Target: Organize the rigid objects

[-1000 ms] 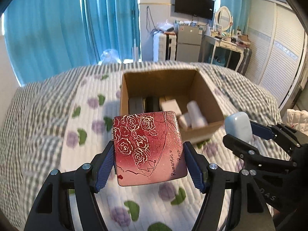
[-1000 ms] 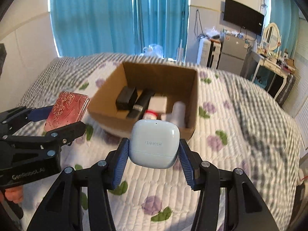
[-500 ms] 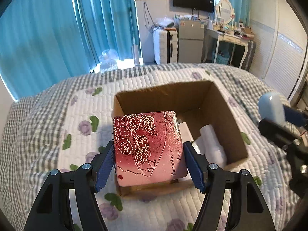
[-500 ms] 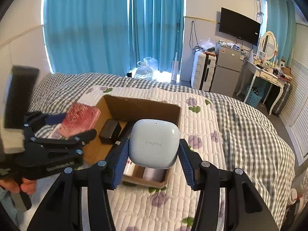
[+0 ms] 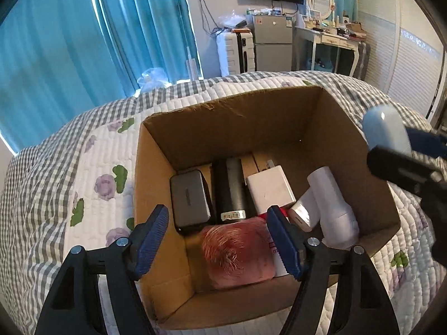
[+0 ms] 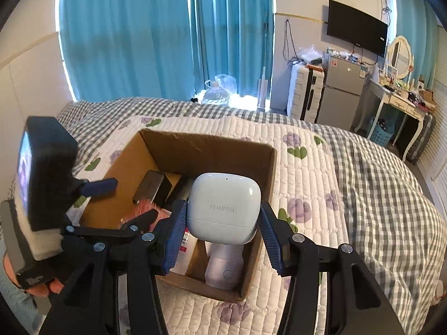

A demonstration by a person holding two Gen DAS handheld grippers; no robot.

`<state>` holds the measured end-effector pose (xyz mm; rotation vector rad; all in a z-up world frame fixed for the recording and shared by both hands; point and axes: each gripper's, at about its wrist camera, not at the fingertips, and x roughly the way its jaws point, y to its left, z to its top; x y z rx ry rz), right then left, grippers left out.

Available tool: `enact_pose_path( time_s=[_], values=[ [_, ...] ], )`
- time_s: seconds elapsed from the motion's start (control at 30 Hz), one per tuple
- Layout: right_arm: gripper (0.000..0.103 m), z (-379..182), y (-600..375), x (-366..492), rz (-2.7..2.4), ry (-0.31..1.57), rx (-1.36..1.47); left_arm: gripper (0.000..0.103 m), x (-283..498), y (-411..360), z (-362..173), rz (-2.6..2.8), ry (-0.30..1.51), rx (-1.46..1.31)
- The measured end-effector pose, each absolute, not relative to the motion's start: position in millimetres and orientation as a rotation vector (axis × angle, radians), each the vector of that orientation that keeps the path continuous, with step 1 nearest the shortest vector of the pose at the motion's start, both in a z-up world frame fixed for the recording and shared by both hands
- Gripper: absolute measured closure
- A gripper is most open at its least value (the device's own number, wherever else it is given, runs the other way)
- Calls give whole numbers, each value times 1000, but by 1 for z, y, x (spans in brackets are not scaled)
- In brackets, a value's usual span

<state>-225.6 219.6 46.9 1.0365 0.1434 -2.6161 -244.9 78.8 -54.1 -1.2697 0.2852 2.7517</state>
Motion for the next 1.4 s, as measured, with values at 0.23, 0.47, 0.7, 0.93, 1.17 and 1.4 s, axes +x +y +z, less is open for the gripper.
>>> enact_pose_path(
  time_s=[0.23, 0.47, 0.7, 0.93, 1.17, 1.4],
  values=[
    [52, 47, 225, -221, -2640, 136, 1057, 28, -237, 69, -24, 2803, 280, -1163],
    [52, 60, 219, -230, -2662, 163, 1039, 28, -244, 60, -4, 2862, 260, -1094],
    [52, 34, 199, -285, -2632, 219, 1137, 28, -263, 53, -9, 2884, 245, -1084],
    [50, 7, 188, -323, -2578, 256, 1207, 28, -276, 53, -23, 2865, 252, -1073],
    [32, 16, 188, -319, -2639, 227, 1097, 28, -276, 53, -30, 2855, 243, -1075],
    [32, 59, 204, -280, -2738, 198, 1028, 28, -237, 53, 10, 2895, 184, -990]
  ],
)
